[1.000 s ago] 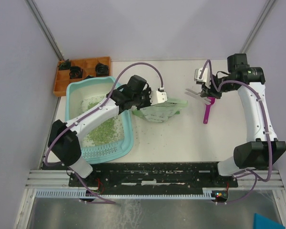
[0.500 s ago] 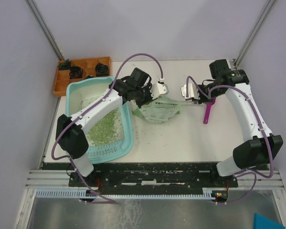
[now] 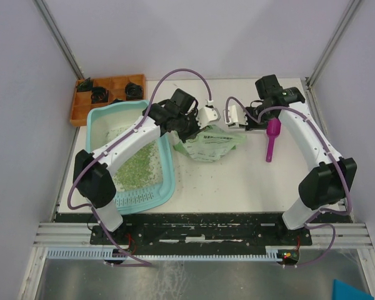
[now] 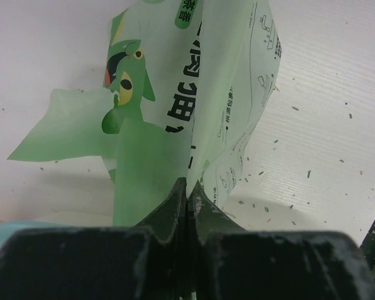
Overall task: Fill the litter box with clean litter
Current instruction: Clamp the cat litter bag at the center of the board.
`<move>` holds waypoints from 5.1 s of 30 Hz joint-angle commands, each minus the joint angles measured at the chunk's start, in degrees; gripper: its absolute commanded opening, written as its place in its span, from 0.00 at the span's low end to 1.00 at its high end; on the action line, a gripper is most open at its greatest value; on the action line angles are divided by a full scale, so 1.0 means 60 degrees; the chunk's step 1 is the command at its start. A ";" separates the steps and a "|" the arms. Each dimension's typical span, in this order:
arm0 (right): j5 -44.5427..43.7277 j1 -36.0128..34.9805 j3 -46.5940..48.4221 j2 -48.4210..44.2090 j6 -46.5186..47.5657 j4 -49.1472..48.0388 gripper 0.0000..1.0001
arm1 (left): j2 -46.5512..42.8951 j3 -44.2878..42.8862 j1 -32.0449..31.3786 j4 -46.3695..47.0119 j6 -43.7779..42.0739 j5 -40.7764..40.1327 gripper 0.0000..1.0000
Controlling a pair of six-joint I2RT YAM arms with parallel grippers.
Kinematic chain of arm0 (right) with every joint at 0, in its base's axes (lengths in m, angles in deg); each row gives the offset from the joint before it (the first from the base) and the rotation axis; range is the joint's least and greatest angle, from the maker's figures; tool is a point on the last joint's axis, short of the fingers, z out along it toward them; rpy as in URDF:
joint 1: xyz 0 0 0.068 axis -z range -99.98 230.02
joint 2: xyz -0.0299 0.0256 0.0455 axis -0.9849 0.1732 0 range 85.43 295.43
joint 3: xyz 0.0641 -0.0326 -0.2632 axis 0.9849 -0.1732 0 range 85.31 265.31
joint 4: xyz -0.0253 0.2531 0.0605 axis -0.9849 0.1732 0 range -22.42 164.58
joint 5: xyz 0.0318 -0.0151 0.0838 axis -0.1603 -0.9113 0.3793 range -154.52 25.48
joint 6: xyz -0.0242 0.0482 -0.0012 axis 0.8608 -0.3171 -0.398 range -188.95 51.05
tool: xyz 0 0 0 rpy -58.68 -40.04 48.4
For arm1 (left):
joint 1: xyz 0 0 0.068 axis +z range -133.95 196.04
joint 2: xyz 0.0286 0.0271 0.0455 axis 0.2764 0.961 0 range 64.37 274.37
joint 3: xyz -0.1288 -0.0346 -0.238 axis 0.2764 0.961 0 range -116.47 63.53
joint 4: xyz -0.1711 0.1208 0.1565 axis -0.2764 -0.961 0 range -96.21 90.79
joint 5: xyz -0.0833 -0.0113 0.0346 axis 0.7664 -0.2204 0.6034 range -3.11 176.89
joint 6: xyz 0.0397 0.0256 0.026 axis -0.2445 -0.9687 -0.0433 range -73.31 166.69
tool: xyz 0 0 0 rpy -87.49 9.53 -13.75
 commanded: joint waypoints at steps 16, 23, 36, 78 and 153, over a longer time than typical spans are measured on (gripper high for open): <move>-0.0333 -0.0408 0.0076 -0.1178 -0.1457 0.0342 0.02 | -0.0286 -0.0152 -0.0012 0.0344 0.0896 0.0801 0.03; -0.0258 -0.0408 -0.1410 -0.1688 -0.1671 -0.0752 0.02 | -0.0879 0.0802 0.0004 0.1764 0.1588 0.1269 0.03; -0.0314 -0.0414 -0.1648 -0.1558 -0.1598 -0.1831 0.02 | -0.1144 0.1451 -0.0007 0.2858 0.2482 0.1830 0.03; 0.0697 -0.1685 -0.0526 -0.0483 -0.1009 -0.1938 0.02 | -0.1165 0.1700 0.0006 0.3150 0.2778 0.1556 0.03; 0.1264 -0.1671 -0.0726 -0.1151 -0.3221 -0.2265 0.65 | -0.2122 0.2451 0.0018 0.4253 0.4028 0.0147 1.00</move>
